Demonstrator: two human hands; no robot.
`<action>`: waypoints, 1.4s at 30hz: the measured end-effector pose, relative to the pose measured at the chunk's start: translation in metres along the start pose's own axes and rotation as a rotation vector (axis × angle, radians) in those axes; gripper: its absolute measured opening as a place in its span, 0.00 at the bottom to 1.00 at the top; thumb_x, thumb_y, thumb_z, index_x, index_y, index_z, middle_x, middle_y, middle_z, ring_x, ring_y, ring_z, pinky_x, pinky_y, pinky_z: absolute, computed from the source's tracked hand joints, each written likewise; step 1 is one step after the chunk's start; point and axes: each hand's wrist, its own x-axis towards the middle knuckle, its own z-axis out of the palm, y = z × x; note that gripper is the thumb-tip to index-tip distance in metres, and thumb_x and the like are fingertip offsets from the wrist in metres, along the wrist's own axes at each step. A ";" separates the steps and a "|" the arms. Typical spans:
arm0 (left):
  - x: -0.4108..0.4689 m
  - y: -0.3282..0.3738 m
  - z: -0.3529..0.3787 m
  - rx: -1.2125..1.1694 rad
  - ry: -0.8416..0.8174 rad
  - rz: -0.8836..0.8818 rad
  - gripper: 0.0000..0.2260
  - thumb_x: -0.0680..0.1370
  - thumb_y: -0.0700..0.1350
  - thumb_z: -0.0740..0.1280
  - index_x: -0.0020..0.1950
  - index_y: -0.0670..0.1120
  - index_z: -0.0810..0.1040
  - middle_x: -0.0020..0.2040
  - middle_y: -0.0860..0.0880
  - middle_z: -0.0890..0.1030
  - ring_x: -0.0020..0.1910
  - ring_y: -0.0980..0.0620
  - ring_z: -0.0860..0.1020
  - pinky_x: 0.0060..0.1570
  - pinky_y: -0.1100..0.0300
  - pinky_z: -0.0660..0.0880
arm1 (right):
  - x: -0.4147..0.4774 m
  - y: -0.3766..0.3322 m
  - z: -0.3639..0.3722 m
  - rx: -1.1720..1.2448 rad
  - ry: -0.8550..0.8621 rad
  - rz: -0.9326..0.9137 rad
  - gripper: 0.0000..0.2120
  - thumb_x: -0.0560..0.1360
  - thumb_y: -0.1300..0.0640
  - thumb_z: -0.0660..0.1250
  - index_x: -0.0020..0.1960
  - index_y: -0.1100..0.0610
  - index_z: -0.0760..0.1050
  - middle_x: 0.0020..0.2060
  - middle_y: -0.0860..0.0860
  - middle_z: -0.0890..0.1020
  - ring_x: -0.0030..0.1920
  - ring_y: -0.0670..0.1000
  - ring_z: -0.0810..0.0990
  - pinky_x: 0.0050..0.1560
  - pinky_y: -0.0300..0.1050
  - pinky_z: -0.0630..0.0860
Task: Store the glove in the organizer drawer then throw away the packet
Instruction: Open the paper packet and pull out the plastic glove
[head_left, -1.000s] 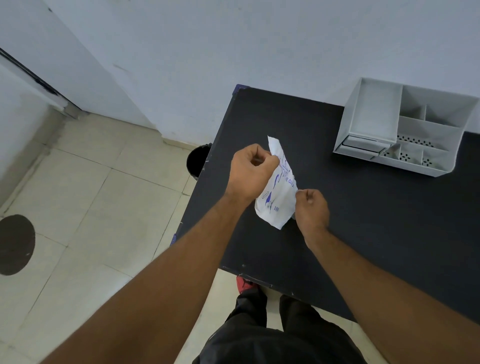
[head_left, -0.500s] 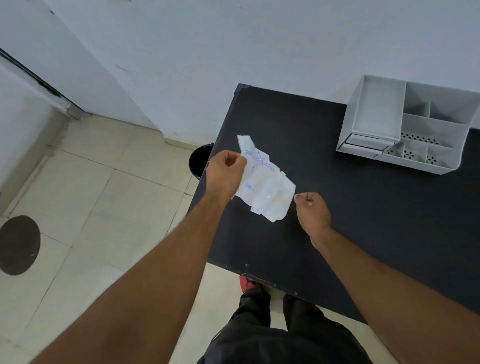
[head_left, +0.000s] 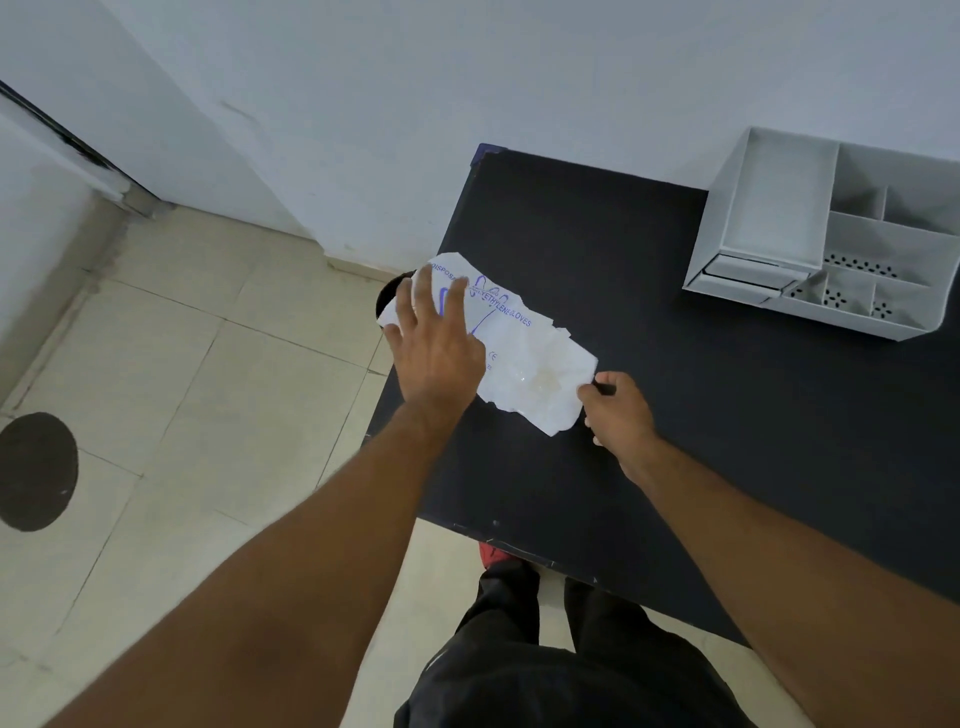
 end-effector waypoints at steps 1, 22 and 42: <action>-0.002 0.002 0.003 0.027 -0.047 0.033 0.29 0.73 0.44 0.68 0.74 0.50 0.68 0.79 0.42 0.61 0.77 0.38 0.59 0.63 0.37 0.69 | 0.001 0.000 0.001 0.002 -0.004 0.003 0.20 0.74 0.48 0.64 0.65 0.49 0.69 0.55 0.51 0.80 0.53 0.53 0.81 0.52 0.53 0.80; -0.023 0.032 0.052 -0.053 -0.464 0.186 0.35 0.77 0.58 0.65 0.80 0.51 0.55 0.81 0.44 0.55 0.77 0.40 0.58 0.68 0.39 0.66 | 0.018 -0.016 0.018 0.342 -0.054 0.166 0.07 0.75 0.56 0.65 0.51 0.58 0.76 0.49 0.54 0.85 0.49 0.54 0.85 0.47 0.50 0.83; -0.016 0.046 0.057 -0.037 -0.673 0.257 0.38 0.79 0.64 0.58 0.82 0.54 0.43 0.83 0.47 0.48 0.80 0.42 0.54 0.72 0.36 0.60 | 0.019 -0.017 -0.007 0.409 0.086 0.202 0.11 0.79 0.55 0.61 0.59 0.52 0.75 0.51 0.51 0.82 0.49 0.54 0.81 0.46 0.50 0.80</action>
